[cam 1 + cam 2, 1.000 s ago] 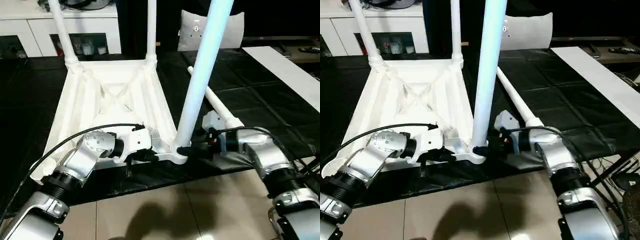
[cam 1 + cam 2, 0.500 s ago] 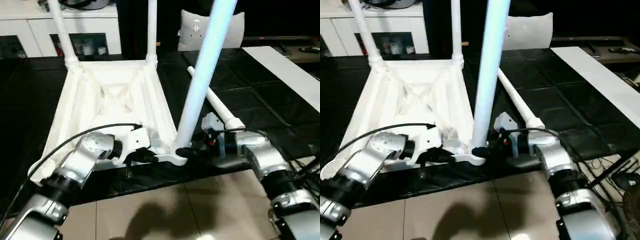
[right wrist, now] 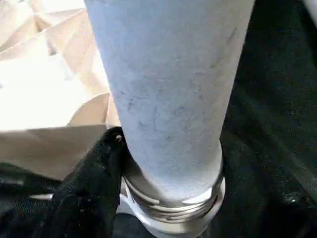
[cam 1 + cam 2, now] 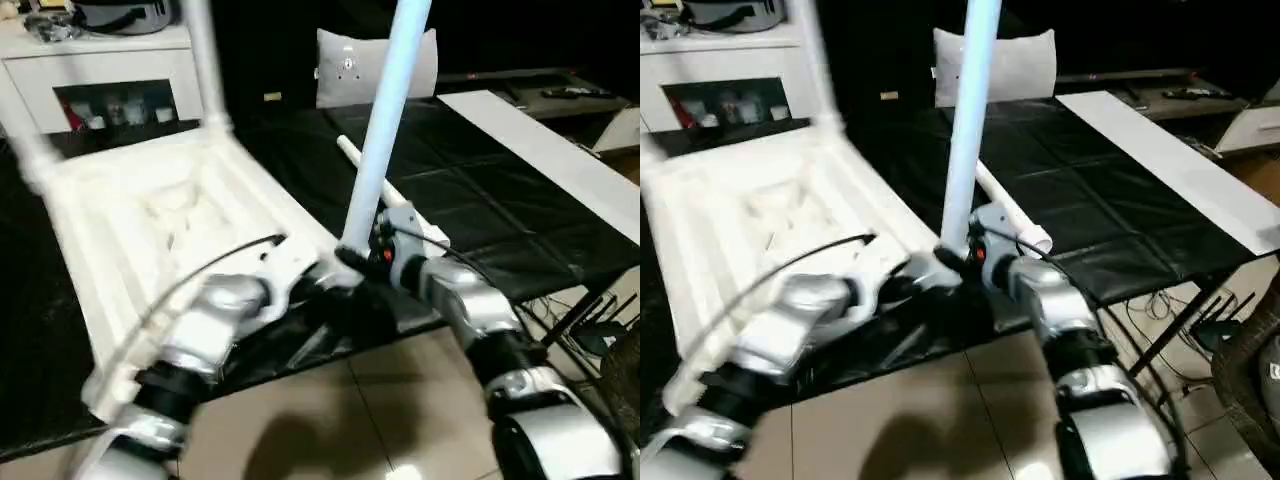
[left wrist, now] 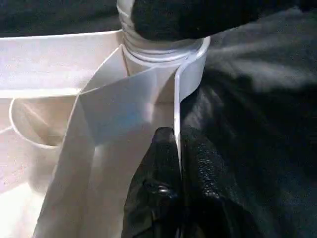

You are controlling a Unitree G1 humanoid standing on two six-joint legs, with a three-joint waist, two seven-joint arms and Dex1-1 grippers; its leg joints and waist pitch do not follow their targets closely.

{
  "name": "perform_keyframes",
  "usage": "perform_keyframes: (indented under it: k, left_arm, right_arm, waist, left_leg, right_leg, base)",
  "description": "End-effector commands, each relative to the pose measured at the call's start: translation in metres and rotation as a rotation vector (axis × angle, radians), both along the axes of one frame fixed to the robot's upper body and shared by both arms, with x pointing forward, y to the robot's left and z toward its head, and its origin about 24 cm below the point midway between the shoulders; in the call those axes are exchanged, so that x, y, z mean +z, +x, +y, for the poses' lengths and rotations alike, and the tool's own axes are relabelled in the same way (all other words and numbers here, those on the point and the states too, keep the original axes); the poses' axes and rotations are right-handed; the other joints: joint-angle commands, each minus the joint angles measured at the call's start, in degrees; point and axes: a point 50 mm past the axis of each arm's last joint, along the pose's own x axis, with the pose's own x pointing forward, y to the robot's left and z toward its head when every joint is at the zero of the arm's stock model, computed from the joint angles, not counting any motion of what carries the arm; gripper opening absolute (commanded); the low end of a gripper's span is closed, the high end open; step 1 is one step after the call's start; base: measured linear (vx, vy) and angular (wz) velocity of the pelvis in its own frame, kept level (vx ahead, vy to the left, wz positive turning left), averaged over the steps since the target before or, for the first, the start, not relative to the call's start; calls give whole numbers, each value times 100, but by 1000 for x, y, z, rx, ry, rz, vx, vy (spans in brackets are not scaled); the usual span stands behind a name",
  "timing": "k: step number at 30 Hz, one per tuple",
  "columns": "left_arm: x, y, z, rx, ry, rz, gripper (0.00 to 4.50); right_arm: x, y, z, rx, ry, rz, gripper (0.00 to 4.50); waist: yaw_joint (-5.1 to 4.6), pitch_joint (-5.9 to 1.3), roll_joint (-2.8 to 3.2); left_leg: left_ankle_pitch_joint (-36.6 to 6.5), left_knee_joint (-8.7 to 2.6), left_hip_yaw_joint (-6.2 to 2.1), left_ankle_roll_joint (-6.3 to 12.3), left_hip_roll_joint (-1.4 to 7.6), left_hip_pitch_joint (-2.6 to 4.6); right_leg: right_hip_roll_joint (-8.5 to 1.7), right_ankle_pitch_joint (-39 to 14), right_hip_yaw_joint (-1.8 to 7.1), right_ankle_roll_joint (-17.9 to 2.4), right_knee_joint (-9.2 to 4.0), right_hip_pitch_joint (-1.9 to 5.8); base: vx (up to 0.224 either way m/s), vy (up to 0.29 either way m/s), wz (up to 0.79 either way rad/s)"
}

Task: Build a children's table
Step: Rotate leg to tighten

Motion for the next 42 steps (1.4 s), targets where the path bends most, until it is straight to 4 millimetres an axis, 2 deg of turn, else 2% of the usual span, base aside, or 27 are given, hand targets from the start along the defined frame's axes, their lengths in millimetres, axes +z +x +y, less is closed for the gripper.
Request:
perform_keyframes:
  k: [1,3,4,7,8,10,13,15,17,18,19,22,24,26,29,35,42]
  left_arm:
    - [11,-1,-17,-64,-40,-56,0]
    - [10,0,-13,-60,-18,-64,0]
    - [9,0,-11,-59,-3,-67,0]
    - [8,0,-5,-82,29,-77,0]
    - [8,0,-5,-83,31,-77,0]
    - [5,0,1,-119,63,-75,0]
    - [3,-1,3,-146,76,-72,0]
    - [0,-5,10,-258,112,-55,0]
    - [-1,-9,14,-352,130,-46,0]
    - [-2,-12,16,-406,133,-44,0]
    - [-2,-13,16,-419,132,-43,0]
    - [-2,-16,19,-488,130,-28,0]
    - [-2,-19,21,-537,131,-14,0]
    - [-2,-22,24,-625,125,19,0]
    - [-1,-25,27,-692,117,60,0]
    - [0,-26,30,-734,132,76,0]
    - [0,-25,32,-738,123,80,0]
  right_arm:
    - [-15,-7,5,4,35,80,337]
    - [-14,-7,3,17,34,63,350]
    - [-13,-8,1,23,31,55,363]
    - [-8,-9,-6,67,31,17,381]
    - [-8,-9,-7,70,31,15,395]
    - [-1,-10,-20,121,33,-32,418]
    - [3,-11,-27,144,31,-52,439]
    - [12,-14,-45,239,-20,-104,446]
    - [17,-16,-53,303,-66,-135,446]
    - [19,-17,-56,344,-97,-156,446]
    - [20,-18,-57,357,-107,-162,446]
    - [20,-23,-59,445,-145,-177,446]
    - [20,-26,-60,511,-161,-169,446]
    - [18,-31,-60,606,-172,-144,430]
    - [18,-32,-58,658,-173,-131,408]
    - [18,-35,-53,735,-130,-99,362]
    - [15,-38,-52,773,-106,-72,304]
  waist:
    - [58,-292,20]
    - [92,-310,36]
    - [119,-335,25]
    - [151,-384,25]
    - [157,-362,37]
    - [189,-346,29]
    - [195,-336,30]
    - [223,-337,37]
    - [271,-338,34]
    - [271,-338,36]
    - [278,-335,65]
    - [275,-344,68]
    - [312,-359,74]
    - [341,-359,73]
    - [376,-357,68]
    - [384,-335,63]
    - [391,-352,56]
  left_leg:
    - [-1307,-369,-35,202,130,-61]
    - [-1111,-356,-24,241,135,-58]
    - [-906,-340,-20,281,132,-82]
    - [-392,-294,-18,415,120,-131]
    - [-360,-285,-3,515,118,-147]
    - [-551,-294,-1,524,120,-130]
    - [-682,-307,-4,473,124,-136]
    - [-775,-300,-6,442,127,-120]
    - [-736,-298,-3,454,133,-109]
    - [-728,-296,9,454,136,-96]
    - [-748,-295,1,441,135,-106]
    - [-774,-298,-1,403,144,-96]
    - [-675,-284,1,460,159,-91]
    - [-661,-277,5,498,164,-90]
    - [-697,-276,13,492,167,-81]
    - [-951,-303,0,361,175,-79]
    - [-803,-284,2,383,170,-92]
  right_leg:
    - [-389,-1707,320,-897,-530,214]
    - [-387,-1356,321,-1023,-491,229]
    - [-391,-1053,327,-1081,-449,262]
    - [-367,-228,319,-1236,-345,294]
    - [-362,-57,314,-1296,-337,279]
    - [-372,-355,308,-1238,-383,282]
    - [-378,-658,305,-1166,-411,283]
    - [-384,-871,304,-1082,-442,273]
    - [-374,-814,312,-1067,-417,262]
    - [-369,-765,319,-1088,-412,248]
    - [-371,-709,312,-1120,-404,250]
    - [-374,-626,309,-1221,-384,257]
    - [-364,-301,314,-1315,-337,263]
    - [-358,-170,309,-1379,-317,262]
    - [-363,-200,313,-1402,-312,259]
    - [-388,-766,314,-1273,-369,258]
    - [-385,-550,315,-1316,-336,264]
  base:
    - [0,0,0]
    - [0,0,0]
    - [0,0,0]
    - [0,0,0]
    - [0,0,0]
    - [0,0,0]
    - [0,0,0]
    - [0,0,0]
    - [0,0,0]
    - [0,0,0]
    - [0,0,0]
    - [0,0,0]
    - [0,0,0]
    - [0,0,0]
    - [0,0,0]
    - [0,0,0]
    - [0,0,0]
